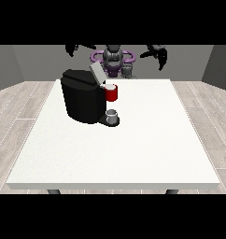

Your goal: Insert the coffee pod into the coffee machine and close the lid

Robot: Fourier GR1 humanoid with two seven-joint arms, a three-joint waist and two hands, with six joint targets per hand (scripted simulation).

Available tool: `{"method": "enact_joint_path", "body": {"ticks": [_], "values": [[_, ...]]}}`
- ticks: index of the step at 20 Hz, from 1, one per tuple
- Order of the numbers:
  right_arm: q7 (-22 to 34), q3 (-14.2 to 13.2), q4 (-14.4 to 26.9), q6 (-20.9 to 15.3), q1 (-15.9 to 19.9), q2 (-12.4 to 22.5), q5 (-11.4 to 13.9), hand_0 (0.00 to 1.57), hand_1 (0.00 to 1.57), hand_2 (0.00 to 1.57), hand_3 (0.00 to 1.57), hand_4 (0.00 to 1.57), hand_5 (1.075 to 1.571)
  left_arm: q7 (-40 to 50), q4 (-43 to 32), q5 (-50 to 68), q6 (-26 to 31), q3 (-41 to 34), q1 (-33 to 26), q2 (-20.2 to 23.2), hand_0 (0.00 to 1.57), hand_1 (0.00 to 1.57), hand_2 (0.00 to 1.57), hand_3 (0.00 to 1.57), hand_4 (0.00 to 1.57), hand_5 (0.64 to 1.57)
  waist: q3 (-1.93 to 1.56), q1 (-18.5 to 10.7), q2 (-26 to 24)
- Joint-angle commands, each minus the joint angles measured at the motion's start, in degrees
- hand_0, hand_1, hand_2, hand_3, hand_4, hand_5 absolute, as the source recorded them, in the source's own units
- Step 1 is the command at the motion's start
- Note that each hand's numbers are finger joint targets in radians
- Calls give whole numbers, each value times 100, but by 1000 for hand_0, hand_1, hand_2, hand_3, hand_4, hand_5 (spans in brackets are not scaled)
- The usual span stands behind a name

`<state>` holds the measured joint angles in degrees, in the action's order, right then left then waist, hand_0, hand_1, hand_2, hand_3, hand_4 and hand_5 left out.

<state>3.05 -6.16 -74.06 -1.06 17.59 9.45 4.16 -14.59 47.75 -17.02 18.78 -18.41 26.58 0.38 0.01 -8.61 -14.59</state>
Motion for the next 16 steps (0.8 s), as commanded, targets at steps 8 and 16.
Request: {"method": "enact_joint_path", "body": {"ticks": [8, 16], "values": [[588, -633, 635, 211, 910, 120, -801, 0, 0, 0, 0, 92, 1571, 529, 1354, 558, -93, 586, -474, -37, 0, 0, 0, 0, 346, 1571, -3, -299, 570], [668, -344, 914, 169, 1401, -5, -736, 0, 0, 0, 0, 0, 1571, 862, 2207, 885, -79, 581, -669, 158, 0, 0, 0, 0, 349, 1571, -1, -34, 1079]]}}
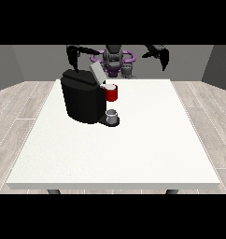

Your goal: Insert the coffee pod into the coffee machine and close the lid

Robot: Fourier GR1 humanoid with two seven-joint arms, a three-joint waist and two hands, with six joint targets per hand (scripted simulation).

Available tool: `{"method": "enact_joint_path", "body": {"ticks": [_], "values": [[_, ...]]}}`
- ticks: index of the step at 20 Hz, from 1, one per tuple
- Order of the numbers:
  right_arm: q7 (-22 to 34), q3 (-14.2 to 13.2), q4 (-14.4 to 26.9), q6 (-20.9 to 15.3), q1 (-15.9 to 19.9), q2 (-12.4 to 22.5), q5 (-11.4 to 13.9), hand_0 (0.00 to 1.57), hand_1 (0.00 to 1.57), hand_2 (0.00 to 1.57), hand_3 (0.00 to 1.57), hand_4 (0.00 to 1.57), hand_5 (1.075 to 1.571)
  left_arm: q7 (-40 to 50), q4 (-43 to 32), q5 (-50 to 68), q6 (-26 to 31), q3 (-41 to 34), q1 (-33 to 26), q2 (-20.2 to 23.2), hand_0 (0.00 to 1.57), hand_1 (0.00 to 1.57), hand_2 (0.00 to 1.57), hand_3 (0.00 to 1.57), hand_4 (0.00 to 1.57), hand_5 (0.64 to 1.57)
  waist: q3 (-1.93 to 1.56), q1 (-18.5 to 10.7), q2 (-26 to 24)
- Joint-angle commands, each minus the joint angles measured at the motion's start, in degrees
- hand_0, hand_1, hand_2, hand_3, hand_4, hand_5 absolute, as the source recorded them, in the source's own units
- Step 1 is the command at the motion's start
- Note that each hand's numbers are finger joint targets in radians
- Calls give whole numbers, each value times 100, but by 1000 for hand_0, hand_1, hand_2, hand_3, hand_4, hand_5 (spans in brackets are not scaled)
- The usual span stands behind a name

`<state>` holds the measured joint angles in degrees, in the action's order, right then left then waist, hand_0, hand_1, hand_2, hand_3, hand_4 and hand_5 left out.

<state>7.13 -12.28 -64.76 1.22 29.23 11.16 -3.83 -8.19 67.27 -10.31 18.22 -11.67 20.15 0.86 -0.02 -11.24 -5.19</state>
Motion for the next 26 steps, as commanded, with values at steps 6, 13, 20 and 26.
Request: {"method": "enact_joint_path", "body": {"ticks": [6, 13, 20, 26], "values": [[60, 343, 208, 38, 536, -189, 29, 0, 0, 0, 0, 0, 1571, -76, 890, 117, -339, 310, -751, -22, 0, 0, 0, 0, 374, 1571, 2, 244, 363], [-274, 424, 693, -124, 894, -257, 246, 0, 0, 0, 0, 0, 1571, 669, 1474, 472, -213, 188, -450, 296, 0, 0, 0, 0, 316, 1571, 1, 116, 618], [-310, 576, 577, 121, 1250, -210, 262, 0, 0, 0, 0, 163, 1571, 158, 1149, 341, -492, 73, -600, 454, 0, 0, 0, 0, 348, 1571, 2, 395, 894], [-233, 864, 684, -191, 1787, -285, 705, 0, 0, 0, 0, 119, 1571, 419, 1335, 328, -480, 290, -516, 320, 0, 0, 0, 0, 363, 1571, 4, 102, 906]]}}
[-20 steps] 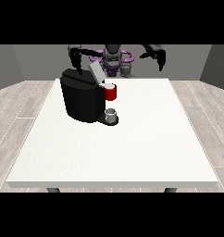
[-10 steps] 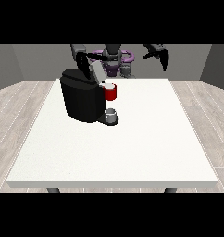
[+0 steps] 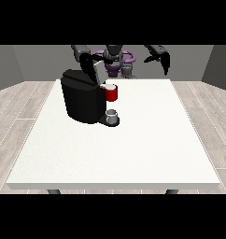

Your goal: Insert the coffee pod into the coffee machine and close the lid

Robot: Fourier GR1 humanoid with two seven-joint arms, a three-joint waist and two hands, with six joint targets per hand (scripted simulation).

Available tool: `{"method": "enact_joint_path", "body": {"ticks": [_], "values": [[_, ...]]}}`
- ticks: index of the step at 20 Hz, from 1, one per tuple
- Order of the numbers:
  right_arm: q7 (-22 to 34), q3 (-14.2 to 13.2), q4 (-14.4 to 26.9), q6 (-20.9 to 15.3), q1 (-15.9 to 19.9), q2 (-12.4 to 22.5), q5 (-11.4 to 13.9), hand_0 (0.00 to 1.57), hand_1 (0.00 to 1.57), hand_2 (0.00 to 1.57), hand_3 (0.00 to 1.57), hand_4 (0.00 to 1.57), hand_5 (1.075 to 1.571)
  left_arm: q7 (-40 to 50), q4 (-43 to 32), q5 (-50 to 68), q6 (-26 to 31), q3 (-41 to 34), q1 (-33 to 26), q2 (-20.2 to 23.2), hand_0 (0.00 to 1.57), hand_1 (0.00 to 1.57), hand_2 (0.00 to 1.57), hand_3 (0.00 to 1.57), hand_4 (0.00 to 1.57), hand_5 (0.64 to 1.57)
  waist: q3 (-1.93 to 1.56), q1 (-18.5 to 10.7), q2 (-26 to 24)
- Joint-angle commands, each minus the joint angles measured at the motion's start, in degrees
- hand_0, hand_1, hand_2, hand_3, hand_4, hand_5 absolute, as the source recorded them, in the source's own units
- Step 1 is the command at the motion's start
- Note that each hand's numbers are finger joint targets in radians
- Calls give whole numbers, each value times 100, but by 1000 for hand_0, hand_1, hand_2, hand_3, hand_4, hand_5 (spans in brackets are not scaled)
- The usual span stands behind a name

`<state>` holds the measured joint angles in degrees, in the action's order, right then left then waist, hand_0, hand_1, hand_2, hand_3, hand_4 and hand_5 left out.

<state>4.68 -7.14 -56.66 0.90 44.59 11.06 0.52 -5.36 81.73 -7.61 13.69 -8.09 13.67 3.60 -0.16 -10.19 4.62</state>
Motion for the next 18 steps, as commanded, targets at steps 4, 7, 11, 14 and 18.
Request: {"method": "enact_joint_path", "body": {"ticks": [4, 7, 11, 14, 18], "values": [[178, 329, -122, 2, 544, -173, 223, 0, 0, 0, 0, 0, 1571, 104, -262, 316, 258, -229, 211, 249, 0, 0, 0, 0, 362, 1571, 18, -64, 51], [218, 471, -105, -169, 580, -375, 370, 0, 0, 0, 0, 0, 1571, 77, -134, 43, 82, 46, 182, 76, 0, 0, 0, 0, 356, 1571, 17, -285, 87], [330, 623, -246, -134, 763, -174, 629, 0, 0, 0, 0, 0, 1571, 89, -113, 68, 167, 75, 352, 125, 0, 0, 0, 0, 326, 1571, 18, -508, 179], [635, 546, -358, -130, 937, -39, 634, 0, 0, 0, 0, 82, 1571, 39, -156, 100, 286, 159, 247, 96, 0, 0, 0, 0, 398, 1571, 19, -688, 113], [499, 549, -464, -248, 1213, 82, 831, 0, 0, 0, 0, 259, 1571, -155, -143, 29, 131, 180, 598, 28, 0, 0, 0, 0, 439, 1571, 17, -872, 544]]}}
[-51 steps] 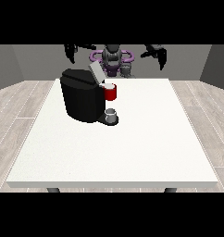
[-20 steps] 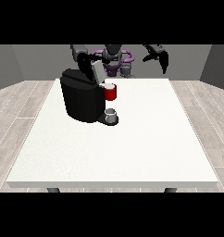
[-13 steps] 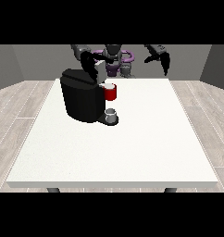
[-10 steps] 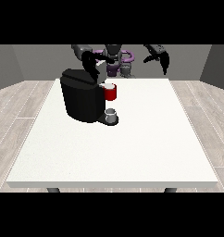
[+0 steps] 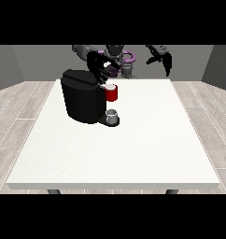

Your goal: Insert the coffee pod into the coffee machine and close the lid

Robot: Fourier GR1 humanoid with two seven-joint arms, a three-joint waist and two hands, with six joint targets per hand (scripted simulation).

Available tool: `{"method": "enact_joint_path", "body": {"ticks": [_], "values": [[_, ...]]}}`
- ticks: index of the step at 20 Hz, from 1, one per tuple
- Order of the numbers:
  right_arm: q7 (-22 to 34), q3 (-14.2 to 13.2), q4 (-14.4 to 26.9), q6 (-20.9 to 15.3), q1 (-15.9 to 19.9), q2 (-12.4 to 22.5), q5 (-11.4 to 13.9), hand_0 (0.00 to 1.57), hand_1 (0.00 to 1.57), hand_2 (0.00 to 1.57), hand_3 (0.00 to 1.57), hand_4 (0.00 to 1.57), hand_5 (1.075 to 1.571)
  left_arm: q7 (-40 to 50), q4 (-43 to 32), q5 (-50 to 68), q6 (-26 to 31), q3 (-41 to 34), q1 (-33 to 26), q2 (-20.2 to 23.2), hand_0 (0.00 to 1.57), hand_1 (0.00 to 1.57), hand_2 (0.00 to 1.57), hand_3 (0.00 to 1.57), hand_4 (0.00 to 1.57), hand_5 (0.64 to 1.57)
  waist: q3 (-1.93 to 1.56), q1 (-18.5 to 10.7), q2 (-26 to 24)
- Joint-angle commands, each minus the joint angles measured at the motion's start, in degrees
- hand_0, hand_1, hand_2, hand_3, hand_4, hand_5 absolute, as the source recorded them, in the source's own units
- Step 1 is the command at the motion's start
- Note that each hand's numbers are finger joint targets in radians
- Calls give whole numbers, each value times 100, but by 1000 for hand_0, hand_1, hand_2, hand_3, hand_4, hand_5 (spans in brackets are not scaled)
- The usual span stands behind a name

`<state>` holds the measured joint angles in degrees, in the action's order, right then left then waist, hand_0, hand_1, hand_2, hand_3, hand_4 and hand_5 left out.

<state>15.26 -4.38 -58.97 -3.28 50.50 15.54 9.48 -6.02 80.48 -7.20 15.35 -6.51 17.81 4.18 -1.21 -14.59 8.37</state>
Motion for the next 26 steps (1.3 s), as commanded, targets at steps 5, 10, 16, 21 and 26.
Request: {"method": "enact_joint_path", "body": {"ticks": [5, 10, 16, 21, 26], "values": [[-253, 200, -458, 36, 576, -320, 22, 0, 0, 0, 0, 127, 1571, 18, 67, 42, 150, 97, 409, 50, 0, 0, 0, 0, 429, 1571, 115, -816, 343], [120, 150, -657, 92, 866, -18, 229, 0, 0, 0, 0, 53, 1571, -137, -24, 31, 256, 281, 408, -72, 0, 0, 0, 0, 399, 1571, 124, -1246, 434], [238, -59, -652, 213, 1126, 227, 241, 0, 0, 0, 0, 0, 1571, -32, -76, 85, 357, 377, 778, -129, 0, 0, 0, 0, 377, 1571, 120, -1570, 701], [667, -252, -899, 325, 1148, 378, 129, 0, 0, 0, 0, 0, 1571, 15, -112, 90, 400, 537, 876, -285, 0, 0, 0, 0, 215, 1571, 115, -1833, 793], [175, -282, -632, -1, 1421, 101, 157, 0, 0, 0, 0, 0, 1571, 178, 53, 180, 614, 437, 1213, 5, 0, 0, 0, 0, 297, 1571, 121, -1967, 1167]]}}
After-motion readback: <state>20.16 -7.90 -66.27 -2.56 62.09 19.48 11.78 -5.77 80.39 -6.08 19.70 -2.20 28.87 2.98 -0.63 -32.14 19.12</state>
